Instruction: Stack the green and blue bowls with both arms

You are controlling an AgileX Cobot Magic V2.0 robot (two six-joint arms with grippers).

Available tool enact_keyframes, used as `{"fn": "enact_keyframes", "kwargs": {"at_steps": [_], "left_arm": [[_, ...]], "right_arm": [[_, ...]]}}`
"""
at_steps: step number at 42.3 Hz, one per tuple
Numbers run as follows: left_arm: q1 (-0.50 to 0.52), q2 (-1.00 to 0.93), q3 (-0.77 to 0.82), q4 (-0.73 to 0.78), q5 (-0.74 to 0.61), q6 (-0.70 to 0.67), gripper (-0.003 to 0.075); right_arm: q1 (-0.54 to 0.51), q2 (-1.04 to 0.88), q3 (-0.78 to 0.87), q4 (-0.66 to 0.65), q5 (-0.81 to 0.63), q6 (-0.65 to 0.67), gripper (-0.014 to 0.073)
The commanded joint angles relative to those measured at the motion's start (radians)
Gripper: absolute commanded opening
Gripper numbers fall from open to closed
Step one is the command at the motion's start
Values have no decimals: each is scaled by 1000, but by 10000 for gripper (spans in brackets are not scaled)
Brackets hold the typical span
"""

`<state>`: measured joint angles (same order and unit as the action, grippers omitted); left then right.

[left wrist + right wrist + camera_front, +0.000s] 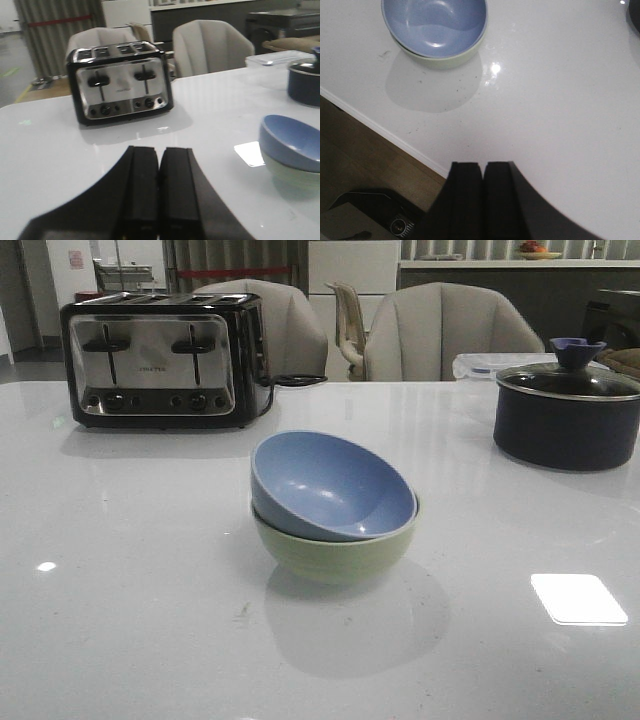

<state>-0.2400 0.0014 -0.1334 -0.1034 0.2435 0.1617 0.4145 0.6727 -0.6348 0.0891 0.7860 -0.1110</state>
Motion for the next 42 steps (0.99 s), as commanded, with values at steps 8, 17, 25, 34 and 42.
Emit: {"fn": "enact_keyframes", "kwargs": {"at_steps": [8,17,25,34,42], "left_arm": [[135,-30,143,-66,-274,-16,102],[150,-30,158,79,-296,-154,102],[194,-30,158,70,-296,-154,102],[199,-30,158,70,-296,-154,102],[194,-30,158,70,-294,-154,102]], "right_arm": [[-1,-7,-28,-1,-50,-6,34],[-1,-7,-28,-1,-36,-6,34],[-1,-7,-28,-1,-34,-6,34],[-1,-7,-28,-1,-34,-6,34],[-1,-7,-28,-1,-34,-6,34]]}}
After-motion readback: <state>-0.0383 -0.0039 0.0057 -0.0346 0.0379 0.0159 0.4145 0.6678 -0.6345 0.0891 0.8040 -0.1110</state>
